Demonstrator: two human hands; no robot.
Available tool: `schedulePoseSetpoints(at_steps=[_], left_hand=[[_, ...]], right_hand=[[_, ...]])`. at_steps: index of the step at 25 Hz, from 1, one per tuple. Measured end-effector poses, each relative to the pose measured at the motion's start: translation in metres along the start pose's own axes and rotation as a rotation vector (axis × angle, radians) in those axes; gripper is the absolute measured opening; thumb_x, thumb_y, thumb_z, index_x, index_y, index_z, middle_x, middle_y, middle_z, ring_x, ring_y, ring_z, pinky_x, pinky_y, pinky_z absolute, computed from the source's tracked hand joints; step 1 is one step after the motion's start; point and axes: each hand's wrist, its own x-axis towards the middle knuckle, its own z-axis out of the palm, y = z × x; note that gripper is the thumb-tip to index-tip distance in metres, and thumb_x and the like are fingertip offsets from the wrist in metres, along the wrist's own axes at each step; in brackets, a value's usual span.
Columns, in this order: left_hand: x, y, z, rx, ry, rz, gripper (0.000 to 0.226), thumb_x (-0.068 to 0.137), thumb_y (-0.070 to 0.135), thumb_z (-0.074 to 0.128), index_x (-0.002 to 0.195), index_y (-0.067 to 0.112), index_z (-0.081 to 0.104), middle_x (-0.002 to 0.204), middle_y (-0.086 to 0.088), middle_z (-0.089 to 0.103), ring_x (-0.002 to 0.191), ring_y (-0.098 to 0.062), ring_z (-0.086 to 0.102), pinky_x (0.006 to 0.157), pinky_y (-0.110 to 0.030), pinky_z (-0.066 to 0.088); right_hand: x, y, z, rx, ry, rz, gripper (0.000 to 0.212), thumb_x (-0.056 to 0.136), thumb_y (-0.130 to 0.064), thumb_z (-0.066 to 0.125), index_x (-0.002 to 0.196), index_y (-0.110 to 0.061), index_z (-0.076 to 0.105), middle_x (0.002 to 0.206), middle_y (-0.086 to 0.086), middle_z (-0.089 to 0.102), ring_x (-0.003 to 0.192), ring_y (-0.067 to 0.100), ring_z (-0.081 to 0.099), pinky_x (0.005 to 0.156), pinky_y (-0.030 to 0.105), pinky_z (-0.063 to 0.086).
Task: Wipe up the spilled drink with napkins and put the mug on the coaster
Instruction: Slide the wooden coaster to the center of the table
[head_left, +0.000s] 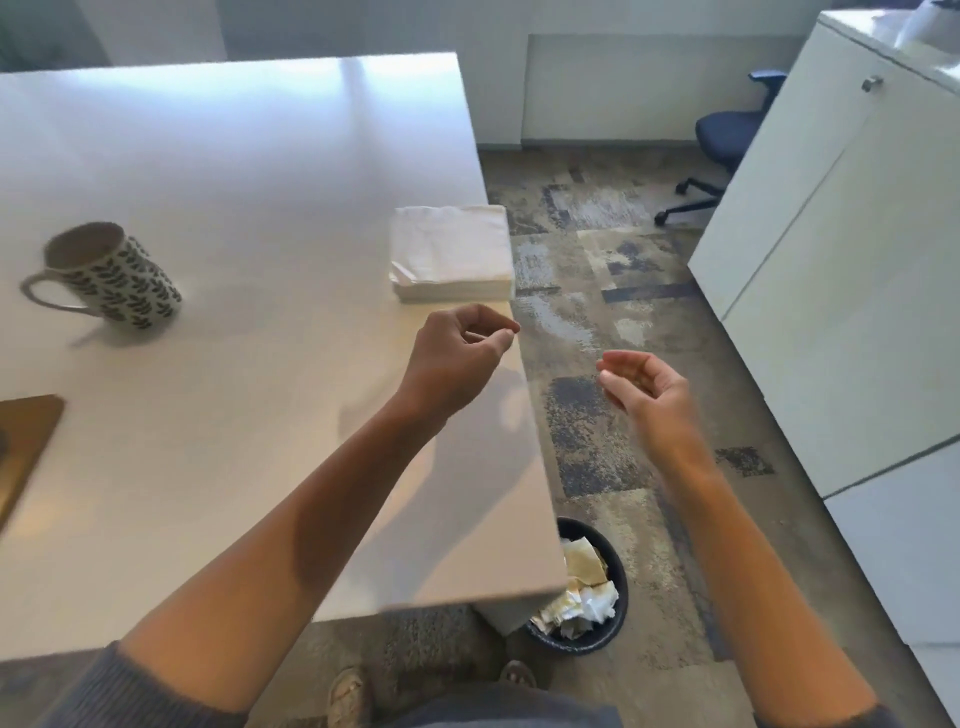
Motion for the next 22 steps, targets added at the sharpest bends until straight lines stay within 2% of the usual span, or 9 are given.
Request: schedulePoseSetpoints(at_steps=[3,7,9,13,17,20,22], left_hand=[[-0.003,-0.009,-0.053,-0.021,0.063,-0.026,0.014,0.090,0.018,0.066,0.085,0.026,0.076,0.084,-0.005,0.071,0.075,-0.013,0.063,0.088,-0.040,0.058],[-0.010,-0.030,-0.127,-0.005,0.129,-0.051,0.013,0.086,0.021,0.065,0.085,0.026,0.077,0.084,-0.014,0.070,0.073,-0.017,0.060,0.088,-0.044,0.058],[-0.014,-0.045,-0.169,0.001,0.192,-0.072,0.012,0.088,0.019,0.066,0.087,0.025,0.077,0.086,-0.016,0.072,0.073,-0.016,0.062,0.084,-0.039,0.059],[-0.023,-0.078,-0.252,0.011,0.327,-0.103,0.012,0.091,0.016,0.067,0.089,0.024,0.075,0.077,0.003,0.066,0.071,-0.009,0.061,0.068,-0.021,0.049],[-0.033,-0.106,-0.327,0.003,0.477,-0.147,0.011,0.091,0.017,0.067,0.091,0.024,0.075,0.080,0.005,0.067,0.072,-0.007,0.059,0.064,-0.020,0.045],[-0.041,-0.129,-0.379,0.019,0.598,-0.184,0.012,0.091,0.022,0.068,0.100,0.022,0.075,0.100,0.002,0.070,0.083,-0.004,0.061,0.065,-0.017,0.043],[-0.046,-0.147,-0.404,0.051,0.659,-0.222,0.023,0.088,0.028,0.068,0.110,0.021,0.072,0.119,-0.002,0.064,0.102,-0.012,0.062,0.076,-0.020,0.047]], right_hand=[[-0.007,-0.037,0.054,0.036,-0.100,-0.032,0.020,0.091,-0.012,0.067,0.110,-0.016,0.068,0.108,0.000,0.074,0.100,0.011,0.071,0.087,0.024,0.056],[-0.021,-0.061,0.126,0.056,-0.181,-0.027,0.017,0.091,-0.008,0.066,0.107,-0.015,0.070,0.106,0.004,0.074,0.100,0.017,0.071,0.089,0.029,0.057],[-0.031,-0.069,0.163,0.038,-0.220,-0.030,0.016,0.092,-0.009,0.066,0.106,-0.016,0.070,0.105,0.003,0.075,0.100,0.016,0.071,0.087,0.026,0.058],[-0.052,-0.080,0.238,0.046,-0.334,-0.013,0.016,0.092,-0.008,0.065,0.105,-0.017,0.070,0.106,0.005,0.075,0.100,0.016,0.071,0.086,0.025,0.058],[-0.069,-0.083,0.310,0.010,-0.445,-0.013,0.016,0.092,-0.008,0.065,0.103,-0.019,0.071,0.106,0.002,0.074,0.100,0.017,0.070,0.087,0.027,0.057],[-0.086,-0.081,0.361,-0.042,-0.522,-0.019,0.019,0.091,-0.010,0.066,0.109,-0.016,0.070,0.107,0.001,0.073,0.097,0.013,0.069,0.087,0.027,0.057],[-0.099,-0.079,0.391,-0.088,-0.578,0.001,0.026,0.091,-0.012,0.066,0.117,-0.015,0.065,0.110,0.001,0.070,0.099,0.013,0.068,0.088,0.027,0.058]])
